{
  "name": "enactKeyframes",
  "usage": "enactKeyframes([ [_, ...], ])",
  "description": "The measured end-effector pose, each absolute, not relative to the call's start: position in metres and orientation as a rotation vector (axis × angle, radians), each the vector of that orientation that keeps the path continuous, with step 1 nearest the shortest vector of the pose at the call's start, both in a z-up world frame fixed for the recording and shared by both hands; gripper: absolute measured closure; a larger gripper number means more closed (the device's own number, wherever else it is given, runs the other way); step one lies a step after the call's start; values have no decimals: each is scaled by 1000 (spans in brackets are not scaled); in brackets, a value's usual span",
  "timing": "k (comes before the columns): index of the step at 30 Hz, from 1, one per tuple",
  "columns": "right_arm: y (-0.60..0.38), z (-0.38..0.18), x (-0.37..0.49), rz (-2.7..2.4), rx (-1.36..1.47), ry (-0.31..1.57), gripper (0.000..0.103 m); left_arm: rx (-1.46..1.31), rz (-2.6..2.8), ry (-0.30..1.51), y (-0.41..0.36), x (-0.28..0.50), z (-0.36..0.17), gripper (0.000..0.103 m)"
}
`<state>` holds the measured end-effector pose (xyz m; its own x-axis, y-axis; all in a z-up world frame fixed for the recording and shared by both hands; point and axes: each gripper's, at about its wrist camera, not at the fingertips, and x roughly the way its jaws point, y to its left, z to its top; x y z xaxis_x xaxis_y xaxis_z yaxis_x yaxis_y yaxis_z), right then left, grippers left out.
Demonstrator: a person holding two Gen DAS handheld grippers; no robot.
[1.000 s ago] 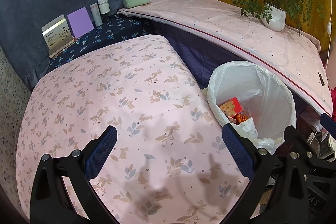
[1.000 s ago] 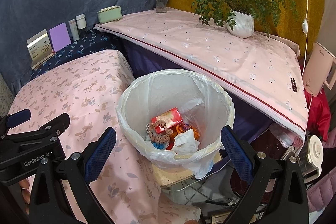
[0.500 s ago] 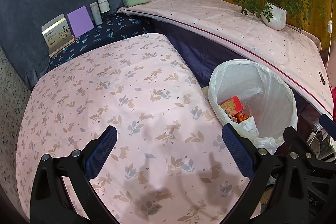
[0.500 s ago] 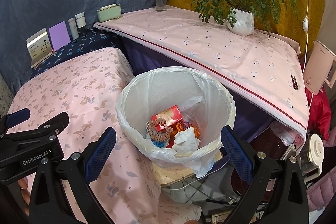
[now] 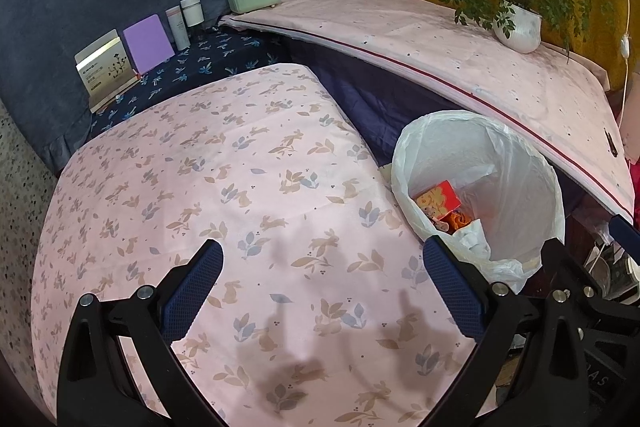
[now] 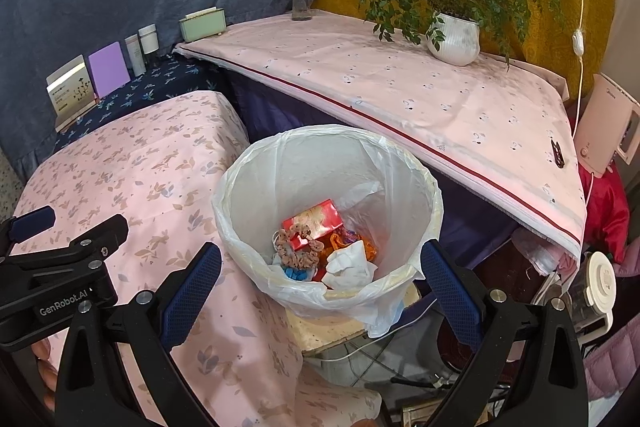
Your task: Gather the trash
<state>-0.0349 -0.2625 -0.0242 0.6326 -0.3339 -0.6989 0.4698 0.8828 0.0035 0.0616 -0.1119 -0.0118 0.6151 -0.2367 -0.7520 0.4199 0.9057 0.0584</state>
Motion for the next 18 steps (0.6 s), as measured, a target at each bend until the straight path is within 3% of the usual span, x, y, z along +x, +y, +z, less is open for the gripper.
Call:
enactKeyframes([
  [18,-267,-29,-38,-473,203,764,7,246,-405,824,-118,59,-13,7],
])
